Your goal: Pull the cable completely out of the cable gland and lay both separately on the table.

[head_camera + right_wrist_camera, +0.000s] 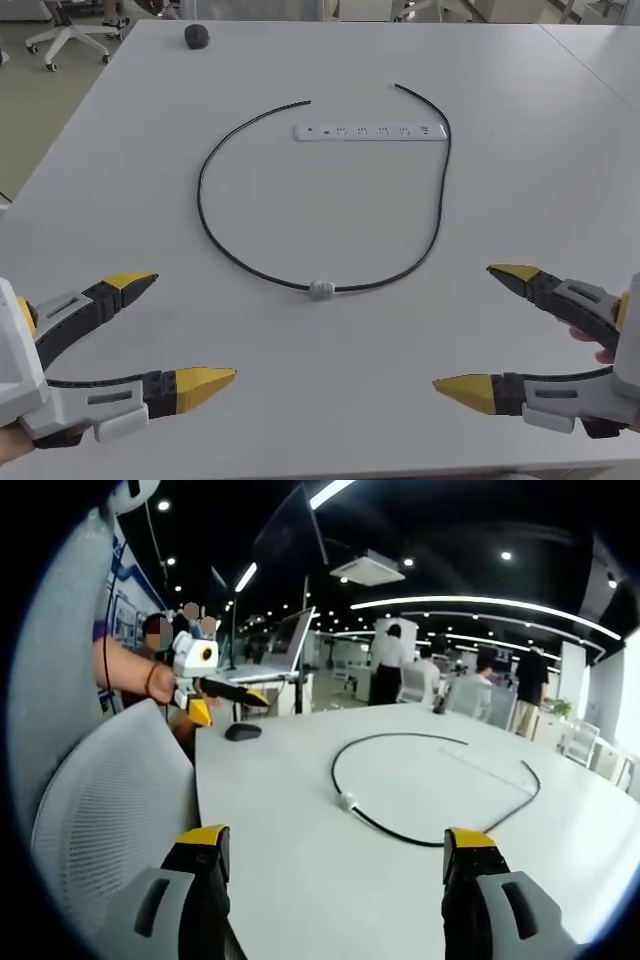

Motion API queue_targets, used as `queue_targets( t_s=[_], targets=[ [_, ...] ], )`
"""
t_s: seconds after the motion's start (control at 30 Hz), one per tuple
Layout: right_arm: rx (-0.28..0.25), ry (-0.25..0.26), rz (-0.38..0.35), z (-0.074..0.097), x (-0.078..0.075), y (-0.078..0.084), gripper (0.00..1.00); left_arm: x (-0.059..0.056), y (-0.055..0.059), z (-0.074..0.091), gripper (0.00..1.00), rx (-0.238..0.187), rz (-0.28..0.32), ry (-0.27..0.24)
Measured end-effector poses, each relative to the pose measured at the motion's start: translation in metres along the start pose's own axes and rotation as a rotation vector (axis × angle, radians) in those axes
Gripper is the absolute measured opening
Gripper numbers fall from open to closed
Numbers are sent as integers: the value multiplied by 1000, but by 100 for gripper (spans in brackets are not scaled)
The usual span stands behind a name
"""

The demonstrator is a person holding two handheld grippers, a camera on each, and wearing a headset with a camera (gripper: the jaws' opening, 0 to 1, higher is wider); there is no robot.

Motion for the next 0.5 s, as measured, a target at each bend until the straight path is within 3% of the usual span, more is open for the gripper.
queue_targets(
  t_s=[0.5],
  targets=[
    [17,-15,6,-2,-3,2,87,-1,1,-5,87,7,3,16]
  ],
)
Point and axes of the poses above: the centre of the closed fingertips' face, and the gripper's own axes: z roughly backward along the fingers, x roughly to its left, y roughly out of its underside, the point moved 1 cm from there along z, roughly backward along the fingers, and after that the axes turned 14 degrees about -x, right-handed, at the moved point
